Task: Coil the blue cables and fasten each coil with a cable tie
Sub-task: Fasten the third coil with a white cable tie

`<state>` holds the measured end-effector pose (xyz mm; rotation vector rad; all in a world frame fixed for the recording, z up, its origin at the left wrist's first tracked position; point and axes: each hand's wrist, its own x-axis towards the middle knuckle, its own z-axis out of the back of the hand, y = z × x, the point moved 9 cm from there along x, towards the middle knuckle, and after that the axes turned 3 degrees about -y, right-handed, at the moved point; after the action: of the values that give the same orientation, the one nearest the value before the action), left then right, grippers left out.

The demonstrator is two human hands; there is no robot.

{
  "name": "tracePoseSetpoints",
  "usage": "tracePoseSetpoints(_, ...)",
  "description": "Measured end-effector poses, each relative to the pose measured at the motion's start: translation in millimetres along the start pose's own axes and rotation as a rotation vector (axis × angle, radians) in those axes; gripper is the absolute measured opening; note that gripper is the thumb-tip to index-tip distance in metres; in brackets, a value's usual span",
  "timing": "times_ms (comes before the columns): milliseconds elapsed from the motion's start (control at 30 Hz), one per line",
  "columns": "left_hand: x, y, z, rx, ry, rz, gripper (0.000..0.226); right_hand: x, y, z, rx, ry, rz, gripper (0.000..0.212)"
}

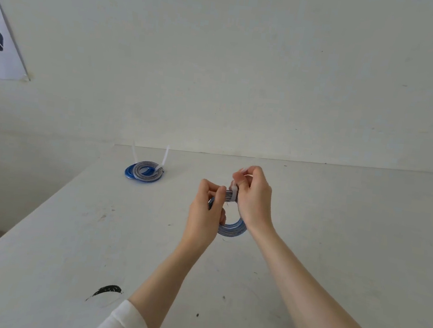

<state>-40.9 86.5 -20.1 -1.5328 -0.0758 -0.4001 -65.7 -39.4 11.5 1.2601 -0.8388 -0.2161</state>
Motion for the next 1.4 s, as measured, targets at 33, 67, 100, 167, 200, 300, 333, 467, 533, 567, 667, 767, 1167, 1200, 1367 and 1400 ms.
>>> tracePoseSetpoints(33, 0, 0, 2, 0.035, 0.001, -0.015, 0.021, 2, 0, -1, -0.017, 0.052, -0.017, 0.018)
tracePoseSetpoints(67, 0, 0, 3, 0.069, 0.005, -0.032, 0.021, 5, -2, -3, -0.050, 0.118, -0.039, 0.015)
tracePoseSetpoints(100, 0, 0, 5, 0.099, 0.011, -0.046, 0.020, 6, -5, -5, -0.076, 0.192, -0.073, 0.013)
tracePoseSetpoints(167, -1, 1, 7, 0.144, 0.023, -0.057, 0.020, 5, -14, -7, -0.064, 0.325, -0.186, 0.012)
tracePoseSetpoints(200, -1, 2, 7, 0.151, 0.029, -0.054, 0.019, 3, -18, -7, -0.049, 0.357, -0.237, 0.013)
tracePoseSetpoints(300, -4, 3, 2, 0.120, 0.042, -0.028, 0.017, 4, -20, 1, -0.202, 0.243, -0.193, 0.014)
tracePoseSetpoints(333, -4, 3, 1, 0.108, 0.035, -0.024, 0.017, 3, -17, 3, -0.248, 0.174, -0.151, 0.012)
tracePoseSetpoints(467, -10, -6, -1, 0.101, -0.039, -0.058, 0.020, -5, -8, -1, -0.212, 0.041, -0.053, 0.018)
tracePoseSetpoints(533, -12, -12, -1, 0.091, -0.063, -0.084, 0.022, -6, -5, -2, -0.153, 0.011, -0.032, 0.025)
tracePoseSetpoints(567, -13, -14, -2, 0.087, -0.068, -0.098, 0.022, -6, -4, -1, -0.125, -0.005, -0.025, 0.026)
tracePoseSetpoints(667, -12, -18, -2, 0.069, -0.061, -0.114, 0.019, -6, -3, 0, -0.102, -0.033, 0.001, 0.021)
tracePoseSetpoints(767, -11, -15, -4, 0.022, -0.023, -0.077, 0.016, -6, -3, 4, -0.135, -0.064, 0.029, 0.021)
tracePoseSetpoints(1167, -23, 8, -13, -0.303, 0.082, 0.217, 0.013, 5, -7, 36, -0.092, -0.256, 0.029, 0.014)
tracePoseSetpoints(1200, -23, 6, -13, -0.295, 0.091, 0.209, 0.017, 5, -7, 37, -0.078, -0.255, 0.029, 0.014)
tracePoseSetpoints(1367, -20, 1, -13, -0.254, 0.143, 0.170, 0.032, 9, -5, 40, -0.023, -0.217, -0.009, 0.022)
tracePoseSetpoints(1400, -19, 2, -12, -0.251, 0.145, 0.169, 0.032, 11, -7, 40, -0.026, -0.193, -0.031, 0.022)
